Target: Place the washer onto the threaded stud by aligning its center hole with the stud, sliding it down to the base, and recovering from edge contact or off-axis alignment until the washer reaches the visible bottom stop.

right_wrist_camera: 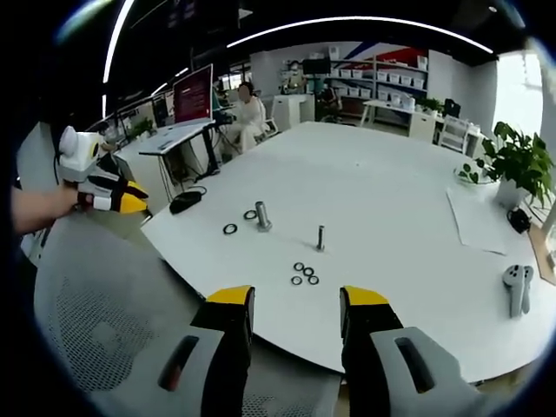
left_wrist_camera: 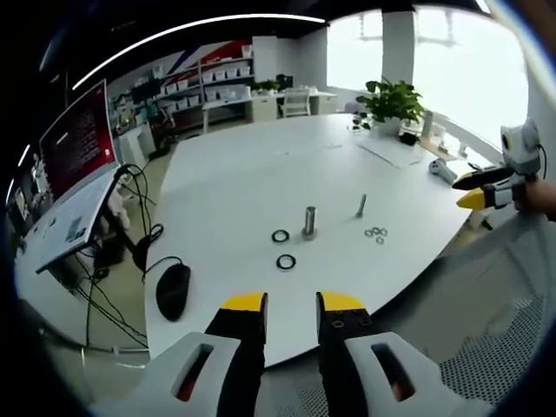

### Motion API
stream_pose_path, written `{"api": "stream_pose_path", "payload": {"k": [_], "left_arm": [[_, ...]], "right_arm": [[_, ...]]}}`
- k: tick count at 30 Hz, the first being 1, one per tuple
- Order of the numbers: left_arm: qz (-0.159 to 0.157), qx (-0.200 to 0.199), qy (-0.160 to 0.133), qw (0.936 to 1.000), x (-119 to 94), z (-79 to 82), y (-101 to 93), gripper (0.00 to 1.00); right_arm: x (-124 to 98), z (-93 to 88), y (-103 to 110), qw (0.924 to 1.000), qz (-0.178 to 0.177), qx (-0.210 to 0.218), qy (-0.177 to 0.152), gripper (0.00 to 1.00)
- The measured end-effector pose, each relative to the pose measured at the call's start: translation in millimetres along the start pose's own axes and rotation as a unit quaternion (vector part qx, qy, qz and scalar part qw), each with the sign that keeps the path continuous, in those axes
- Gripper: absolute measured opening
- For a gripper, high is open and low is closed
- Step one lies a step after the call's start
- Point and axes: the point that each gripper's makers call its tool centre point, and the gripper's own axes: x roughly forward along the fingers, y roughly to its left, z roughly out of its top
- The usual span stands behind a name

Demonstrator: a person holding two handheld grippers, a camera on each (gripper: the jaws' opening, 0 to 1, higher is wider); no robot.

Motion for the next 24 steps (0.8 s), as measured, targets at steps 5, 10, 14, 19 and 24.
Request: {"api": "stream_pose_path", "payload": {"k": [5,10,14,19,24], "left_arm": [[-0.002,0.003,-0.003,1.0000,-1,2.0,-3.9,0.20],[0.003,0.007,-0.003,1.0000,-3,4.8,-6.6,0.20],[-0.001,0.010,0.010,0.9999,-1,4.0,-10.0,0.20],[-0.002,0.005,0.013,0.9999,6,1.9,0.7,0.23],[-0.012,0.000,0.028,0.9995,10,-0.5,-1.8,0.25]], "right_arm": [[1,-0.6,-1,1.0000,-0.001,0.001,0.002,0.42],[-1,-0.9,-2,1.0000,0.000,0.004,0.000,0.42],[1,-0.1,-2,1.0000,0.001,0.005,0.001,0.42],[1,-2.9,-2,1.0000,0.001,0.006,0.005,0.42],[1,-2.8,-4,0.9999,0.000,0.010,0.006,0.42]]}}
